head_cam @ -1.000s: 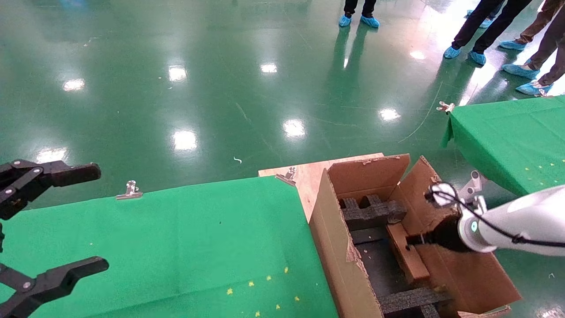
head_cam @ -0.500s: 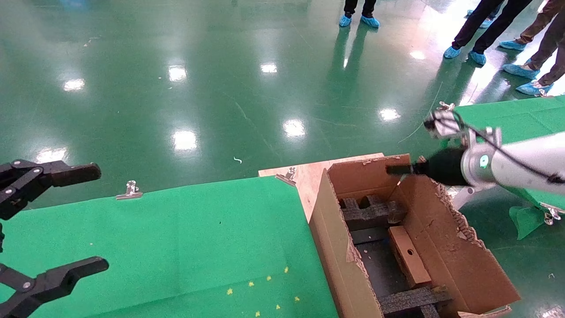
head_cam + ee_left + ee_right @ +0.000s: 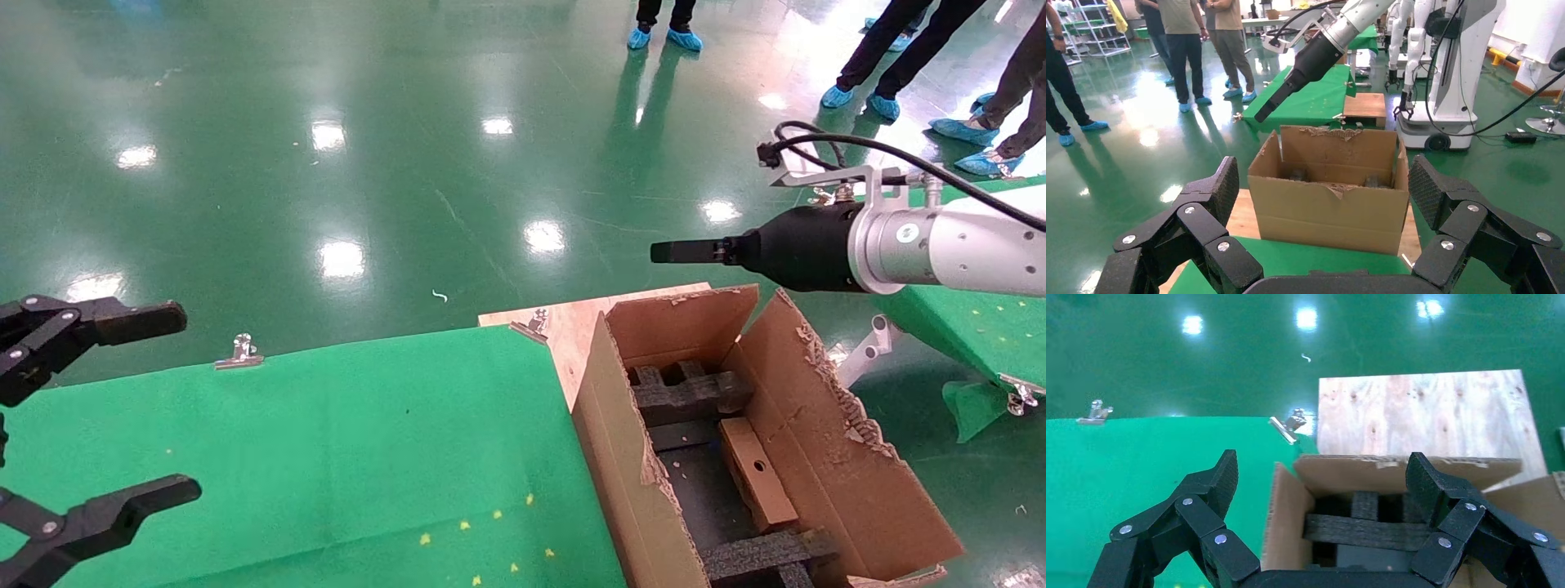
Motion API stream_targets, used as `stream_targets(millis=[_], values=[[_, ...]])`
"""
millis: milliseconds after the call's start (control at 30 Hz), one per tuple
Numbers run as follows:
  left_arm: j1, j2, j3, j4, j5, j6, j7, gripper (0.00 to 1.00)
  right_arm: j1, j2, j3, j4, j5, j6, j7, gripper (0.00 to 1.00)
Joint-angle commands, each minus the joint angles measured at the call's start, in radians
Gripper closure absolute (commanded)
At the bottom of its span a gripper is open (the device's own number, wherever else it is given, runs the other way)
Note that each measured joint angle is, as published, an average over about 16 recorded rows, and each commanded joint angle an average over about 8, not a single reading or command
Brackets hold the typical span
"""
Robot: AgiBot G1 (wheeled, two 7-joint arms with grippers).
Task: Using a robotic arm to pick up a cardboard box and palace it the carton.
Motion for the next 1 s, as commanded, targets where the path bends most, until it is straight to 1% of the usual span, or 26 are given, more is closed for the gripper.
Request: stream_targets(millis=[33, 133, 267, 1000], values=[[0.000, 0.000, 0.000, 0.000, 0.000, 0.000, 0.000, 0.00, 0.003, 0.001, -0.002, 0.000, 0.002, 0.001, 0.005, 0.00], [0.000, 0.000, 0.000, 0.000, 0.000, 0.000, 0.000, 0.00, -0.014, -0.003, 0.018, -0.003, 0.012, -0.013, -0.021, 0.00], [0.000, 0.000, 0.000, 0.000, 0.000, 0.000, 0.000, 0.00, -0.055, -0.012, 0.080, -0.005, 0.060, -0.053, -0.103, 0.00], [0.000, 0.000, 0.000, 0.000, 0.000, 0.000, 0.000, 0.00, -0.358, -0.081, 0.519, -0.028, 0.378, -0.331, -0.680, 0.00]])
